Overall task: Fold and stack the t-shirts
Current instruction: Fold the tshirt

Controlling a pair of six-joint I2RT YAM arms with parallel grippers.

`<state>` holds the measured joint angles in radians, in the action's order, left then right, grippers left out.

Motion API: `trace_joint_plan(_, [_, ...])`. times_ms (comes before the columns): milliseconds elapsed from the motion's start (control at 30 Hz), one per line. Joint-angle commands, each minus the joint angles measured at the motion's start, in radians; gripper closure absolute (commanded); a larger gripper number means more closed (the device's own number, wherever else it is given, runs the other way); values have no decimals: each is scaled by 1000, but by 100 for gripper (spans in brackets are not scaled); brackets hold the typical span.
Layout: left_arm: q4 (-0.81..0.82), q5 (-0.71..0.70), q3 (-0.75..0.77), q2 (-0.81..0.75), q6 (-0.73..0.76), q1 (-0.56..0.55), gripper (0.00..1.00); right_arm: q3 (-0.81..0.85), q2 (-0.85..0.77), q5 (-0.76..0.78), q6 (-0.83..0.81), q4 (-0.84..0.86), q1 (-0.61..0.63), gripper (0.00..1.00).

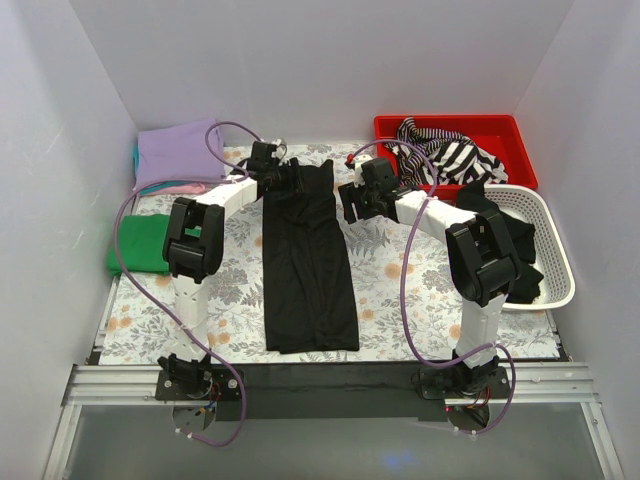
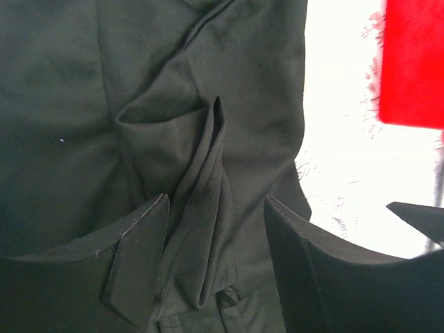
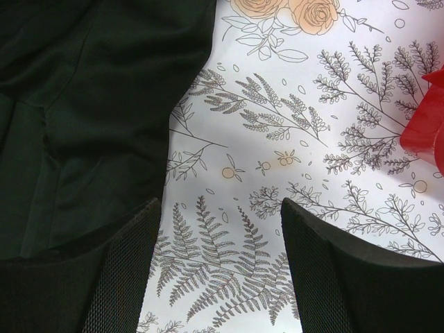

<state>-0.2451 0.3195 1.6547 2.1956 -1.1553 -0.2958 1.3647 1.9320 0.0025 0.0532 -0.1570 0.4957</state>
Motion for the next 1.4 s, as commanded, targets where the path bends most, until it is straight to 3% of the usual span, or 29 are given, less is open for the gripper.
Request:
trace_joint_plan(0, [0,-75,-6,-43,54,-31,45,2,-16,-22,11,27,-6,25])
trace_joint_plan(267, [-36,-184,30,-16,97,-65,51,-7,-18,-16,14,27,-6,25])
trace_joint_plan(400, [-60,-249,65,-1,120,-77,59,-4,-16,-21,17,27,-6,25])
trace_joint_plan(433, [-71,-269,73,4,130,-80,73,-4,-16,-24,19,27,-6,25])
trace_joint_plan(533, [-83,-292,92,21,134,-86,85,-3,-11,-29,22,27,-6,25])
trace_joint_plan(567, [-86,-306,96,24,137,-88,100,-4,-8,-32,23,27,-6,25])
trace_joint_plan(800, [-89,-307,102,18,151,-89,100,-4,-5,-36,25,27,-6,25])
trace_joint_plan(833, [-91,-306,100,18,152,-89,96,-4,-5,-39,25,27,-6,25])
trace_joint_plan(900, [-88,-307,97,16,154,-88,76,2,1,-44,27,25,-6,25])
trace_joint_plan(1033, [-83,-304,93,21,157,-91,65,7,10,-62,30,27,-6,25])
trace_joint_plan(1367, [-40,-275,51,-23,143,-97,65,7,25,-79,33,25,-6,25])
